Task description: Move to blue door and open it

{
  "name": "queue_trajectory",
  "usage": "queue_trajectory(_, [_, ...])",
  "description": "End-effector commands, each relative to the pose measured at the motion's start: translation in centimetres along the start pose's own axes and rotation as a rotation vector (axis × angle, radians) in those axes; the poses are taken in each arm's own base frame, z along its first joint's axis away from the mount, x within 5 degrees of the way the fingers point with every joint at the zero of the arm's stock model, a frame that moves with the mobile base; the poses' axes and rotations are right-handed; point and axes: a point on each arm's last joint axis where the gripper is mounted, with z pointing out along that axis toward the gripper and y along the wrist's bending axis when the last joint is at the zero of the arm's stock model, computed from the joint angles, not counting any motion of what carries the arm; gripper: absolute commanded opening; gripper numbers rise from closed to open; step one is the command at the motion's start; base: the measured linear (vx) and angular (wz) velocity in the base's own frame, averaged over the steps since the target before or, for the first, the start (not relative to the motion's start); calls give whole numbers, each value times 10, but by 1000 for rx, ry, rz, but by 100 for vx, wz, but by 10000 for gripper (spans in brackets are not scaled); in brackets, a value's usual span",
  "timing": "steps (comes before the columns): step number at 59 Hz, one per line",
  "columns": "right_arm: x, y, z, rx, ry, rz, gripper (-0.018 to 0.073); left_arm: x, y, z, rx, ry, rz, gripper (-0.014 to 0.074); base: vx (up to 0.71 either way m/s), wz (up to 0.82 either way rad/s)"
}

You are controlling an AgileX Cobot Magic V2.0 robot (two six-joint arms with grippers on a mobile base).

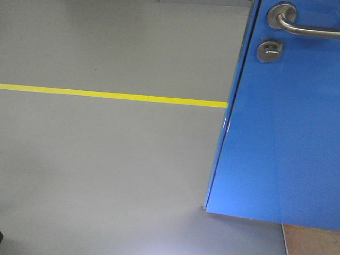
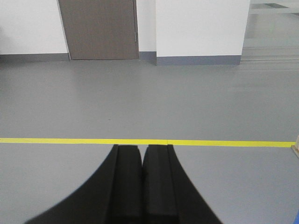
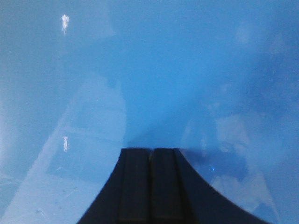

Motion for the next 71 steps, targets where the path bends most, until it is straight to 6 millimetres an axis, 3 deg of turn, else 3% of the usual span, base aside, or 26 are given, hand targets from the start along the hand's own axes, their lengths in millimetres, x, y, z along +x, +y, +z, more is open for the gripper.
queue_trajectory(1, [-3,23,-13,-68,-44,-14,11,-17,0,-4,0,-121,-10,73,0,0])
queue_trajectory(24, [-3,24,-15,-51,-62,-80,11,-17,0,-4,0,-121,-10,73,0,0])
queue_trajectory(39, [5,30,-45,135,5,-612,11,-17,0,-4,0,-121,-10,73,0,0])
queue_trajectory(47, [16,24,-82,274,61,-817,11,-17,0,-4,0,-121,-10,73,0,0])
queue_trajectory(53, [26,2,-112,344,42,-893,11,-17,0,-4,0,-121,-10,73,0,0])
queue_trajectory(71, [67,-118,-194,464,-55,-1165,11,-17,0,-4,0,-121,-10,73,0,0])
